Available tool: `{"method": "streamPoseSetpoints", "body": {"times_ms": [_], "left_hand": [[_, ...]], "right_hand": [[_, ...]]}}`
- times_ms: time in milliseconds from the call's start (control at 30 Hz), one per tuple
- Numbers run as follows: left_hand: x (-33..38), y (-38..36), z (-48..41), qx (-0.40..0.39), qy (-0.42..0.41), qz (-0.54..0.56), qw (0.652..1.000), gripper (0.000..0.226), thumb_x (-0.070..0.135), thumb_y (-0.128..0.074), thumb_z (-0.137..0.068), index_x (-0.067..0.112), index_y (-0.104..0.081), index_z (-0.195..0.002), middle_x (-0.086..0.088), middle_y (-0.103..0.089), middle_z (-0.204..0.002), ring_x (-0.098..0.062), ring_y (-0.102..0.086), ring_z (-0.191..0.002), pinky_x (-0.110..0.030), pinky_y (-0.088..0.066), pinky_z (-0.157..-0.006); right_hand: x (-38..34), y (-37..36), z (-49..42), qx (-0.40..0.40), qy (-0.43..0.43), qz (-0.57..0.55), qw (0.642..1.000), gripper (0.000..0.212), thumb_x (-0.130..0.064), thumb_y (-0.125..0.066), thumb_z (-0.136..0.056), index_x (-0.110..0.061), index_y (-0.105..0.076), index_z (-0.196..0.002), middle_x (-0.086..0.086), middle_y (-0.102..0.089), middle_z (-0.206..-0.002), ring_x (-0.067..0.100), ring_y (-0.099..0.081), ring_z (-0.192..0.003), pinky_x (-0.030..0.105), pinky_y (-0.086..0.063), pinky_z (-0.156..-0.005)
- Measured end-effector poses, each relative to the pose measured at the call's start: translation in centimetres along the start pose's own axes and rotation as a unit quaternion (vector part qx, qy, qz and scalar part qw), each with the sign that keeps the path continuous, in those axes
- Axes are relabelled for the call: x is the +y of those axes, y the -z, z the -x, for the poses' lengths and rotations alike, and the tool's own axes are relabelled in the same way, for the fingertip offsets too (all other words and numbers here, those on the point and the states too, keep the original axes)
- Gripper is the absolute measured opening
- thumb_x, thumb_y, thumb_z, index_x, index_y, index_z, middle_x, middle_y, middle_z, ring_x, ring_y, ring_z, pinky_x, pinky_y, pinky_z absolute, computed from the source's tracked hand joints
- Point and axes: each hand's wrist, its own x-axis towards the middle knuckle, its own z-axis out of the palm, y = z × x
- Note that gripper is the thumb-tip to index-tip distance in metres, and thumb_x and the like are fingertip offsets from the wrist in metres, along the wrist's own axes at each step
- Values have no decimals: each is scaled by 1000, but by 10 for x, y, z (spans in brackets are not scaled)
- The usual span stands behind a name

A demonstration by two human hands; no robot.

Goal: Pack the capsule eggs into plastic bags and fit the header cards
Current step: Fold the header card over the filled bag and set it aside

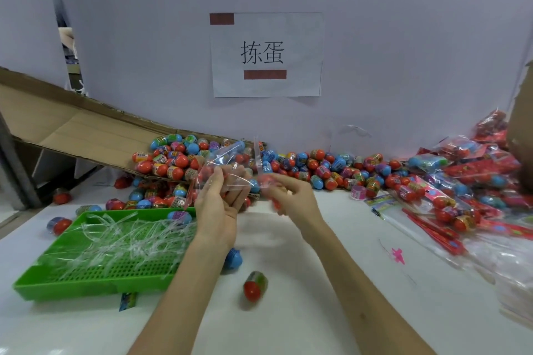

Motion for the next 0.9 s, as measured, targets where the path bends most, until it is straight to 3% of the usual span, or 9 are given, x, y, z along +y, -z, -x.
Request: {"method": "streamPoseSetpoints", "body": {"times_ms": [67,133,200,267,400,567,667,767,900], "left_hand": [[0,0,0,12,7,-3,1000,29,29,-56,-104,7,-71,-116,-14,-79,-106,-24,-76,-94,-32,-64,-79],[-1,0,0,27,14,-3,1000,34,28,-58,-104,4,-69,-126,-17,-76,-115,-28,-75,-99,-35,-63,-86],[-1,0,1,39,14,2,999,30,26,-59,-104,7,-70,-123,-18,-76,-115,-27,-76,-97,-35,-63,-85],[-1,0,1,51,12,3,999,21,26,-60,-104,12,-71,-115,-16,-77,-110,-25,-77,-91,-32,-65,-77],[-2,3,0,52,8,-10,999,22,28,-61,-103,14,-71,-117,-15,-78,-109,-22,-77,-85,-29,-65,-70],[-3,-1,1,18,3,-45,999,30,34,-59,-103,14,-71,-123,-7,-80,-109,-20,-77,-89,-30,-65,-73],[-5,-2,3,1,-5,-76,997,24,35,-58,-104,20,-71,-118,-3,-80,-110,-20,-77,-88,-27,-62,-67],[-7,-3,4,-6,-6,-119,993,28,37,-59,-104,18,-70,-121,-3,-80,-107,-25,-77,-99,-34,-60,-79],[-8,-4,7,5,5,-133,991,27,37,-61,-103,18,-70,-120,-4,-81,-102,-25,-78,-97,-37,-60,-83]], "right_hand": [[-7,16,-3,-5,-59,-167,984,24,-31,-76,-89,-25,-75,-112,1,-72,-95,14,-53,-65,25,-52,-64],[-9,28,-3,-44,-62,-284,956,32,-39,-71,-88,-15,-72,-108,6,-65,-91,13,-49,-63,28,-46,-69],[-10,34,-4,-76,-48,-374,923,28,-41,-69,-89,-15,-71,-99,8,-59,-90,12,-47,-60,29,-39,-68],[-11,37,-5,-114,-38,-414,902,34,-43,-72,-86,-13,-70,-103,11,-59,-98,11,-48,-59,28,-37,-64],[-14,28,-4,-164,-35,-335,927,34,-46,-66,-91,-17,-75,-107,9,-62,-95,12,-44,-62,22,-46,-55],[-17,19,-2,-102,-55,-286,951,29,-47,-65,-94,-19,-71,-101,-1,-65,-78,11,-46,-63,21,-43,-55],[-18,19,-3,-80,-72,-250,962,38,-49,-63,-92,-14,-69,-108,2,-71,-84,19,-51,-73,27,-46,-64],[-17,17,-3,-72,-83,-218,970,41,-53,-59,-91,-17,-73,-106,9,-73,-97,32,-51,-95,41,-44,-84],[-15,17,-3,-70,-96,-199,973,44,-59,-54,-94,-22,-73,-108,10,-76,-107,33,-51,-100,45,-43,-90]]}}
